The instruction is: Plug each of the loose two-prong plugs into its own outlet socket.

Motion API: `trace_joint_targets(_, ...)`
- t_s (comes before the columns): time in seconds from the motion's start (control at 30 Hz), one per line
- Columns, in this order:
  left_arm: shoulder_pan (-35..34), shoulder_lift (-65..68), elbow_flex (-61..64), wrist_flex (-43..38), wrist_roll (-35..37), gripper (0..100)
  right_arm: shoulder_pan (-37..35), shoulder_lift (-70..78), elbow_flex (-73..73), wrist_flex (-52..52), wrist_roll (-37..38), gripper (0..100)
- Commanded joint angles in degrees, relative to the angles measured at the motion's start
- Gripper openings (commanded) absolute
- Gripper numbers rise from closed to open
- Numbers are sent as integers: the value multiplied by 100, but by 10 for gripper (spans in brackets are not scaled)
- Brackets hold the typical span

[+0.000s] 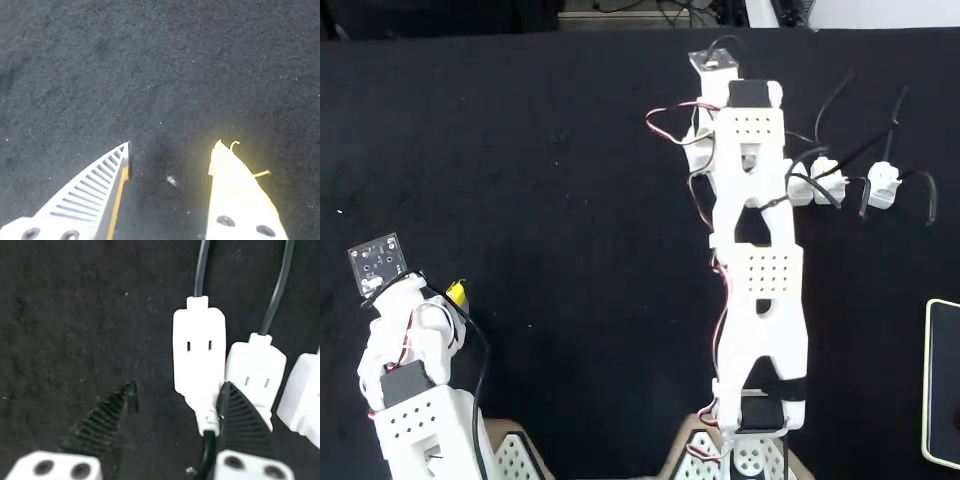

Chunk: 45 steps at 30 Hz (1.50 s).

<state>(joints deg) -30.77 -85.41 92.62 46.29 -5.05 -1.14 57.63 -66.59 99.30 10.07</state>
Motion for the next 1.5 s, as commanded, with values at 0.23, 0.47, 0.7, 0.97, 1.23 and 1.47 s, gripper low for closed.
trace_joint_targets(0.23,-57,-53,-321,-53,53,263,-132,-1912,13,193,-88,240)
trace_joint_targets(0.47,-57,-53,-321,-35,53,263,-396,-4092,1534,193,-97,88)
trace_joint_targets(0.7,-48,-62,-629,413,70,23,-659,-6519,3459,149,-97,18)
trace_joint_targets(0.97,760,-62,-444,396,88,56,-651,-8215,6070,105,-53,11)
trace_joint_targets(1.23,1446,-62,-409,431,79,55,-255,-9613,8031,35,-62,11)
trace_joint_targets(1.47,1455,-62,-233,404,62,55,-26,-10756,10062,-1468,-88,11)
